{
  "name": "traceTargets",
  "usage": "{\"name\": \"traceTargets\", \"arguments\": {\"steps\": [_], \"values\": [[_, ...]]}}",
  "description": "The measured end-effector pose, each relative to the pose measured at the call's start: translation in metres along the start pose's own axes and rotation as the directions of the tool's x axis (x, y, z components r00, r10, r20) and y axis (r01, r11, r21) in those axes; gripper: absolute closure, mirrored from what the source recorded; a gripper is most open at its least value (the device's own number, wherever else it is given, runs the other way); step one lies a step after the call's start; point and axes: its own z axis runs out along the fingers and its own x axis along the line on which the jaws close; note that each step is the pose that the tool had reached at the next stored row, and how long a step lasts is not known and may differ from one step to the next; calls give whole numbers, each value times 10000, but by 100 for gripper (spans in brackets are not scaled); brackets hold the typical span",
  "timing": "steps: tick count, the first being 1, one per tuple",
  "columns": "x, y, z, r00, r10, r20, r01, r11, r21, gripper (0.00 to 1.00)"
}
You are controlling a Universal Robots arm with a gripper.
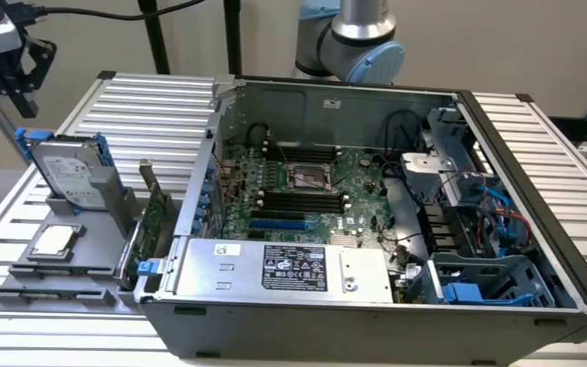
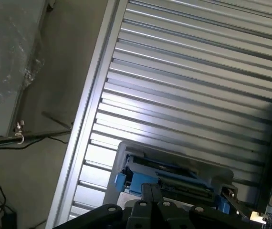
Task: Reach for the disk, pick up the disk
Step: 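Pick up the disk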
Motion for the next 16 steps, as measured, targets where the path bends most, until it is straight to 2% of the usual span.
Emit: {"name": "traceTargets", "arguments": {"steps": [4,8,12,16], "values": [[0,0,3,9973,-729,-25,729,9973,-1,89],[0,0,6,9895,-1444,-51,1444,9895,-4,89],[0,0,13,9762,-2167,-76,2167,9762,-9,89],[0,-1,24,9581,-2862,-102,2862,9582,-15,89]]}}
